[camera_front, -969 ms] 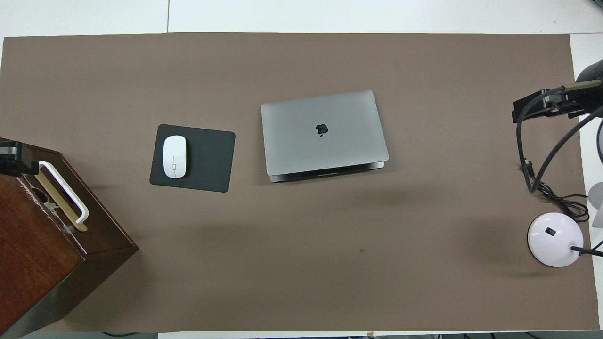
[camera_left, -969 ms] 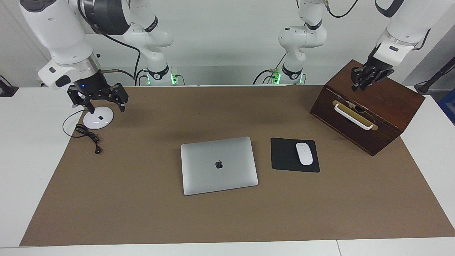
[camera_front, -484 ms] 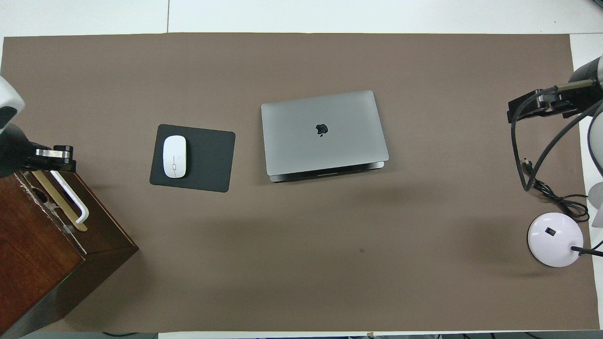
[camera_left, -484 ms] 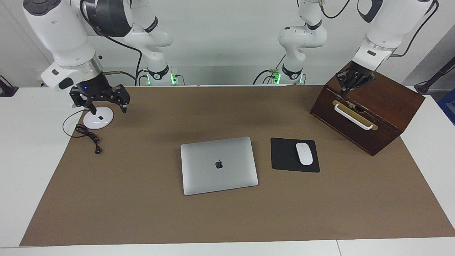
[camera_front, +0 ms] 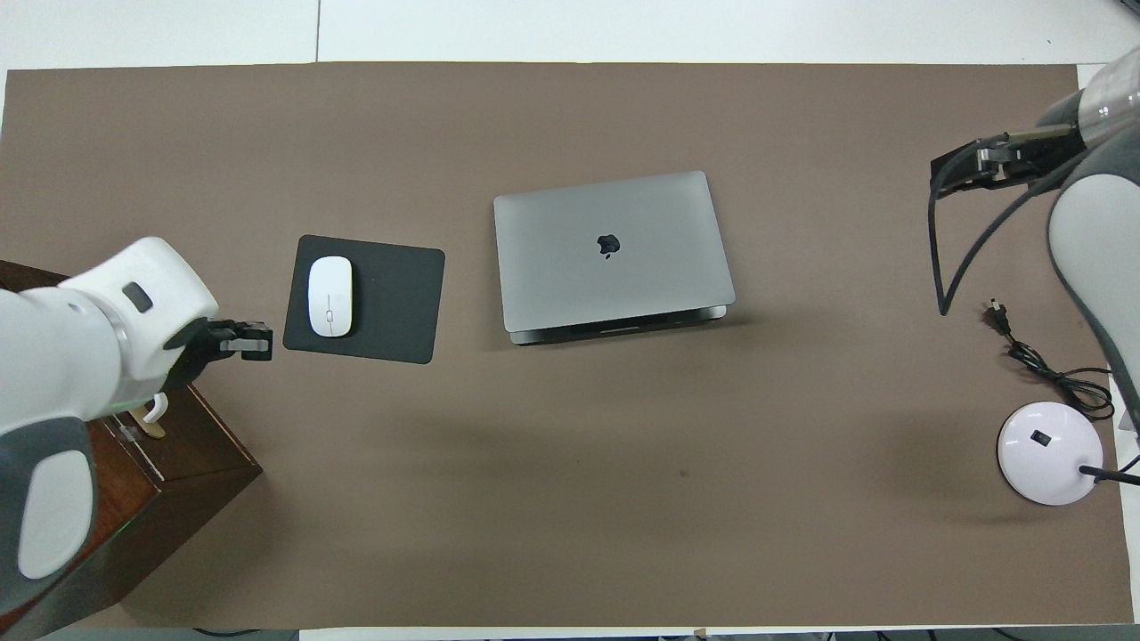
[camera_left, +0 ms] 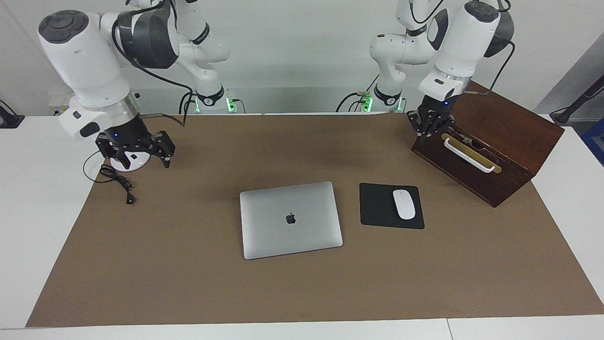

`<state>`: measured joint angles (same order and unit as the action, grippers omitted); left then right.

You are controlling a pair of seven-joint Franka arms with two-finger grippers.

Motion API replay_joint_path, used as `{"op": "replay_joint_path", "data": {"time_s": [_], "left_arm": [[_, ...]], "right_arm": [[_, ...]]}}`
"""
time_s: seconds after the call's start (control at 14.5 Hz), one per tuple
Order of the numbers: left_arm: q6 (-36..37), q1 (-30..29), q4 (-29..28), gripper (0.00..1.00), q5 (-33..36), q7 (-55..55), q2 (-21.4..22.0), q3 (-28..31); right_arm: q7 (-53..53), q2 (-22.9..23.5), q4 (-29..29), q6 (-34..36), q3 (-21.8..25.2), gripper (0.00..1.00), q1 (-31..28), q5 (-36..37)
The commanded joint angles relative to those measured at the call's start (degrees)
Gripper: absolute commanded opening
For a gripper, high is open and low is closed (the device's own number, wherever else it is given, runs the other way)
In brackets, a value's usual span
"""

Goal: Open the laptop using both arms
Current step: 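Reach the right gripper to the laptop lid while the left gripper advances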

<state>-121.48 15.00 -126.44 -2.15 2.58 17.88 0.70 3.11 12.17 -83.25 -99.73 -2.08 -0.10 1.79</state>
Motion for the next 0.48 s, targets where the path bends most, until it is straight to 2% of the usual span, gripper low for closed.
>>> {"op": "replay_joint_path", "data": {"time_s": [0.0,0.21,0.42], "left_arm": [[-10.1,3.8,-10.8,0.0,-0.6,0.3,6.2,0.7],[-20.2,7.0,-17.4,0.0,-0.6,0.3,7.7,0.7],[-29.1,9.2,-22.4,0.0,-0.6,0.3,7.8,0.8]], "right_arm": [[8.0,3.8,-0.7,-6.2,-0.3,1.0,3.3,0.1],[17.6,6.9,-1.9,-13.9,-0.3,1.0,5.6,0.2],[29.6,7.1,-2.1,-19.1,-0.4,1.0,8.5,-0.1]]}}
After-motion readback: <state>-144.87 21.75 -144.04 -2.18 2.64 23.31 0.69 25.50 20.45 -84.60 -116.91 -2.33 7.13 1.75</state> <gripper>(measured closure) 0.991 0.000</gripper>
